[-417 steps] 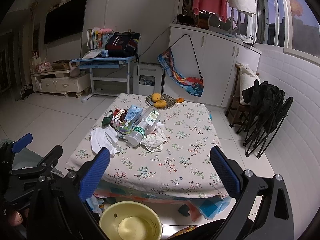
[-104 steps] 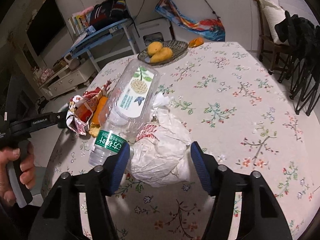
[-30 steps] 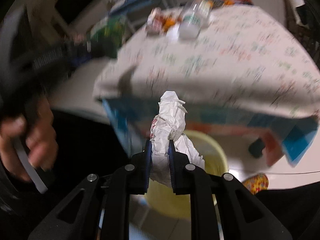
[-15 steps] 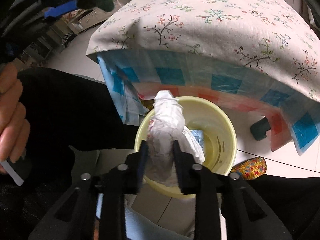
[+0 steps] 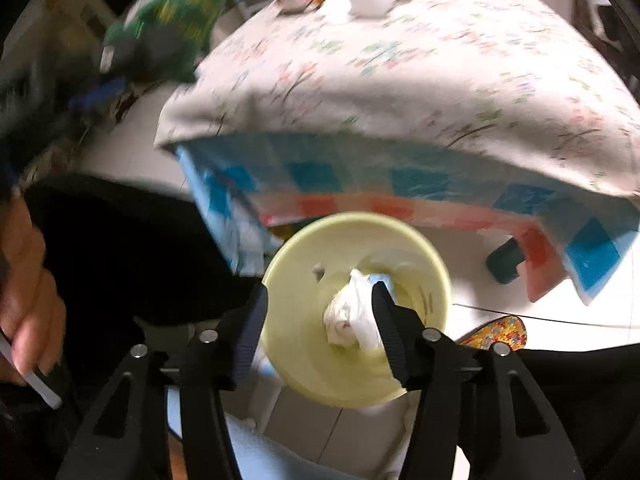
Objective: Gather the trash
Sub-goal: 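Lower the green plush toy into the yellow bucket and open the left gripper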
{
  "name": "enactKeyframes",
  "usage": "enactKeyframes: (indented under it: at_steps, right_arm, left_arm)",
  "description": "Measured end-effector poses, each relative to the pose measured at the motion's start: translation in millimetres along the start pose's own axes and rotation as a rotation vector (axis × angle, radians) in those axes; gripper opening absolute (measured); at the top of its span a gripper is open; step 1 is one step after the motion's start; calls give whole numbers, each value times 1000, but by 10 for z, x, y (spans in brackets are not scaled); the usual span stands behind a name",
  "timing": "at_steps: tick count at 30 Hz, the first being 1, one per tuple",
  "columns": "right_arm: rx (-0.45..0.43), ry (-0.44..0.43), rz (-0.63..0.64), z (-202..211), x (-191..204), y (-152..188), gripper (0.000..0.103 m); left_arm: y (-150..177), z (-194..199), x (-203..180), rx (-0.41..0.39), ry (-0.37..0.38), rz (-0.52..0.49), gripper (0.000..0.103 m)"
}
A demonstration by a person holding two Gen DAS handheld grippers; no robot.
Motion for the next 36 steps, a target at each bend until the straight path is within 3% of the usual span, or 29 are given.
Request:
enactKeyframes:
  at_steps: [7,10,20,30,36]
  right_arm:
    - [-265,34,-104,475,-236,-206,64]
    - [-337,51,-153,612,-346,-251,66]
    - [-415,65,-222,745,-508,-297,67]
    - [-449,100,-248,763,-594,-284,70]
    - [-475,135,-232,797,-584,-280,72]
  left_arm:
    - [198,-37,-152,64,37,-44,22]
    - [331,-82,-257,121,63,-73,22]
    - [803,-350,-514,362,110,-187,24]
    - [777,-334,-511,355,90,-199,38]
    - [596,-220,-434,229,13,-175,60]
Point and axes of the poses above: each gripper's, at about its wrist camera, not at the fingertips, and z roughly against the way its jaws point, x to its left, y to its underside, the point moved 2 cm from there along -z, roughly the way its jaws point, and after that the axes turned 7 degrees about -x, right-handed, at the moved point
